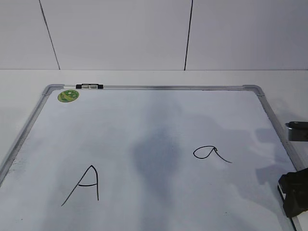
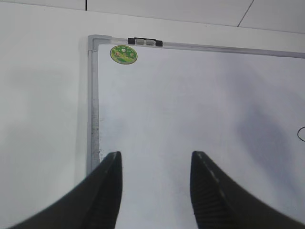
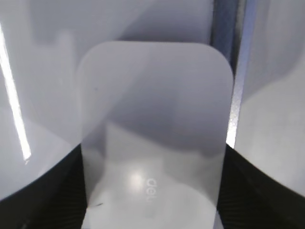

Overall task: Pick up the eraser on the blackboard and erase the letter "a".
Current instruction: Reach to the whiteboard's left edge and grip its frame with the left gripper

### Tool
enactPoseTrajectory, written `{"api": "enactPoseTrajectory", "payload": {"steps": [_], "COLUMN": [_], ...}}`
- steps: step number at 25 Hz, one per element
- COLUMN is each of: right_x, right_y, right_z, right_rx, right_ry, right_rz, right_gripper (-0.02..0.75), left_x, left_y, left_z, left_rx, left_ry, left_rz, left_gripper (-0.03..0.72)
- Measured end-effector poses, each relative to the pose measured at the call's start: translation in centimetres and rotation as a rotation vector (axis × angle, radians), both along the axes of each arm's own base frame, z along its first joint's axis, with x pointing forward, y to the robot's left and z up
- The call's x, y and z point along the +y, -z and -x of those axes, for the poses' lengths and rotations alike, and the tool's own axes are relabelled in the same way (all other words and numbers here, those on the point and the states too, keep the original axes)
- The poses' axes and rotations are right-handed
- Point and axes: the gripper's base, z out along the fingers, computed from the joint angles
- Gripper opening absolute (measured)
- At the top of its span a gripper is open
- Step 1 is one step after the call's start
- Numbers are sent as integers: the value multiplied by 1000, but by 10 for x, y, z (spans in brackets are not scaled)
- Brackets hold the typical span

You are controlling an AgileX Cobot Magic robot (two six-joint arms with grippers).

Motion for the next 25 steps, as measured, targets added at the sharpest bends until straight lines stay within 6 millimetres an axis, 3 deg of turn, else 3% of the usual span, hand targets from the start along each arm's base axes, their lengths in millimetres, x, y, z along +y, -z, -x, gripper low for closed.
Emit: {"api": "enactPoseTrajectory", "payload": {"steps": [25], "right_x": [0], "right_y": [0], "right_z": [0], "right_rx": [2], "right_ry": [0], "right_rz": [0], "right_gripper": [570], "left_x": [0], "left_y": [0], "left_z": [0], "left_rx": [2], "left_ry": [1], "left_rz": [0], "left_gripper": [354]}}
